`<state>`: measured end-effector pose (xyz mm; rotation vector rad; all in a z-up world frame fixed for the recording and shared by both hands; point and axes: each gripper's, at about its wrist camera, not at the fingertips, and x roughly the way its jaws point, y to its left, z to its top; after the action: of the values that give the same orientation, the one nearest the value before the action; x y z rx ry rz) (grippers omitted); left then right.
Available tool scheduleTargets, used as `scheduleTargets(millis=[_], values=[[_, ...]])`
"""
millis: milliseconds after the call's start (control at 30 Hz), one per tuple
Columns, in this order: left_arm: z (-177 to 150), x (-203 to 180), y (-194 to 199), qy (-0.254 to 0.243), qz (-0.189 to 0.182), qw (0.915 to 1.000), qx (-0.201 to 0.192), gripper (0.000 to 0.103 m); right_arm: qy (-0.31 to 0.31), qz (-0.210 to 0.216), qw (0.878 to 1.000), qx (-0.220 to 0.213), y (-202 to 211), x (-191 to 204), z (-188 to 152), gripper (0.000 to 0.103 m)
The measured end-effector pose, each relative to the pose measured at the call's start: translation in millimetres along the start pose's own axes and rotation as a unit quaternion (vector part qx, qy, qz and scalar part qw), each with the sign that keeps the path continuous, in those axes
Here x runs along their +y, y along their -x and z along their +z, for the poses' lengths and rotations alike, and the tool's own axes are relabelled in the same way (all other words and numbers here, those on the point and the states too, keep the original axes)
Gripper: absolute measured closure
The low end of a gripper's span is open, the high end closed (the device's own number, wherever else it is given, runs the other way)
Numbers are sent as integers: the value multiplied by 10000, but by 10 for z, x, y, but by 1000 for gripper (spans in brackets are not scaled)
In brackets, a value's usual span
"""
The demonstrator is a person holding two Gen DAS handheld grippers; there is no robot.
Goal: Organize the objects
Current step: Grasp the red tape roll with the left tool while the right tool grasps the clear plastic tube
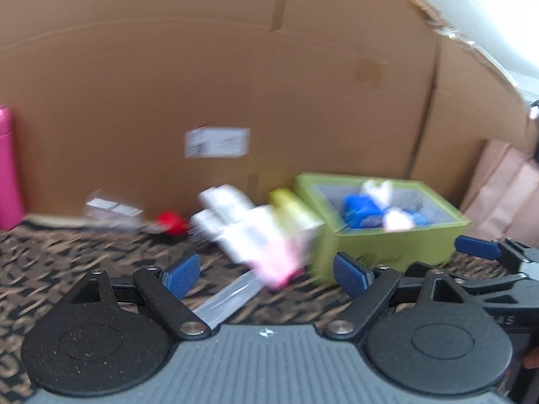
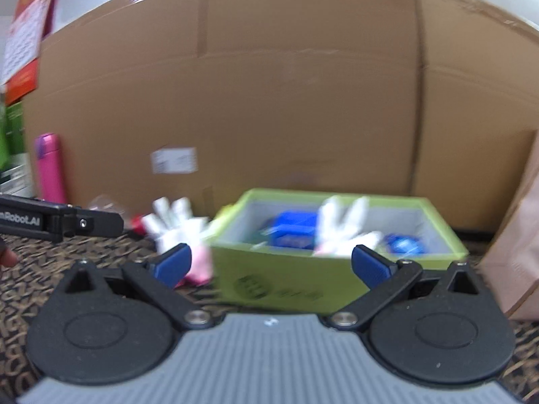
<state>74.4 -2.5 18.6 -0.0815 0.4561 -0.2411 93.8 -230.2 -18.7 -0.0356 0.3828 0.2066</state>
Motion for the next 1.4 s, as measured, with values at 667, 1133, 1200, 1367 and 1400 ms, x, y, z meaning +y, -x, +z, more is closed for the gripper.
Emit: scheduleTargets(millis=[667,1133,1200,1367,1400], values=[[252,1575,-612,1196,1246,9847,244,14,-541,-78,9869,1516,-1454,1690,-246,7],[370,1465,-1291,1250,743,9882,485,15,-190,-15,9875,1562,-1041,868,-364,72],[420,1381,-1451,1317,871,9864,455,16,-278,53,9876,1544,-1032,840,-357,71],[536,1302,-1776,1484,935,9828,572,32,-75,130,9892,1460,-1075,911,-336,68],[546,1280,-1805,1431,992,9829,599,32,-43,136,9895,1436,-1090,923,-326,67]])
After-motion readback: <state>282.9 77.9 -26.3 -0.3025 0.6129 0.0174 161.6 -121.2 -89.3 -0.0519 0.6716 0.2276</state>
